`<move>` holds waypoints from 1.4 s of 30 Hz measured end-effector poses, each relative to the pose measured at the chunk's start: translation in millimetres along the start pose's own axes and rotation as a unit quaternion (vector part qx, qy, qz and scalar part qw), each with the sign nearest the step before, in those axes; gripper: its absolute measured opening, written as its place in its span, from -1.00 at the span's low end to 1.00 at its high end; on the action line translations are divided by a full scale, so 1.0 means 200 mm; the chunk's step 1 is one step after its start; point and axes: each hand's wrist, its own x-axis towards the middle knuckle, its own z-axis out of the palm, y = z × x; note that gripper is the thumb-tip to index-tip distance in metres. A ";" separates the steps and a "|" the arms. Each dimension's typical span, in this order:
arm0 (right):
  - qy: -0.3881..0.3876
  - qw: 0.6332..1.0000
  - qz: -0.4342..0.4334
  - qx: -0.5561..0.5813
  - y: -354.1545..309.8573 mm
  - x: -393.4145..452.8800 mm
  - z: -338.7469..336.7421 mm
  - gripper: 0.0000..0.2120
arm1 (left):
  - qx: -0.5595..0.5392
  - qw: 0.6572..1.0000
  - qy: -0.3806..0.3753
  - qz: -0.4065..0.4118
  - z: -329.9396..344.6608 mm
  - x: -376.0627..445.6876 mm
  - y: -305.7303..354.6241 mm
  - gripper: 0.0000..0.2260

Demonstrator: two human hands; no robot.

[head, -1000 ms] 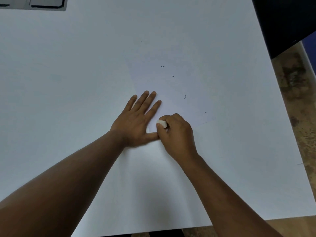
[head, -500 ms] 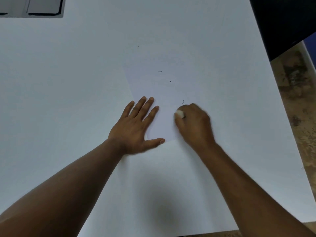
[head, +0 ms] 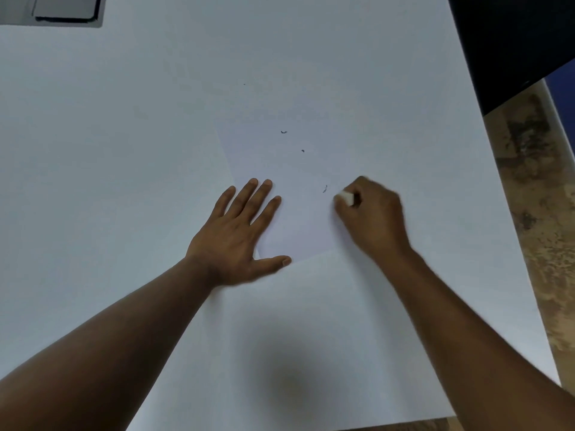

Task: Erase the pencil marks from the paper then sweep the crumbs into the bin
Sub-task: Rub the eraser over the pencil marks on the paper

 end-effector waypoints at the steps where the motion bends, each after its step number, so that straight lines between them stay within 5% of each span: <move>1: -0.016 1.000 -0.023 0.014 -0.06 -0.05 0.04 -0.88 | -0.001 1.000 -0.001 0.001 0.00 0.00 0.00 -0.10; 6: -0.076 0.990 -0.117 -0.015 -0.22 -0.19 0.19 -0.85 | -0.002 1.000 -0.004 -0.001 -0.01 0.00 0.00 -0.08; 13: -0.008 1.000 0.009 -0.013 -0.01 0.11 0.04 -0.86 | -0.010 1.000 -0.007 -0.006 -0.01 0.00 0.01 -0.07; 21: -0.073 0.984 -0.160 -0.016 -0.34 0.10 0.28 -0.87 | -0.026 1.000 -0.005 -0.006 -0.01 0.01 0.00 -0.06; 28: -0.026 0.999 0.016 -0.014 -0.07 0.38 0.11 -0.87 | -0.030 0.999 -0.005 -0.014 -0.01 0.00 0.00 -0.06; 35: -0.051 0.991 0.060 0.107 -0.11 0.36 0.14 -0.89 | -0.050 0.999 -0.006 -0.009 -0.01 0.00 0.00 -0.05; 42: -0.091 0.981 0.099 0.138 -0.13 0.37 0.09 -0.89 | -0.073 0.992 0.078 -0.060 -0.14 0.24 -0.17 -0.10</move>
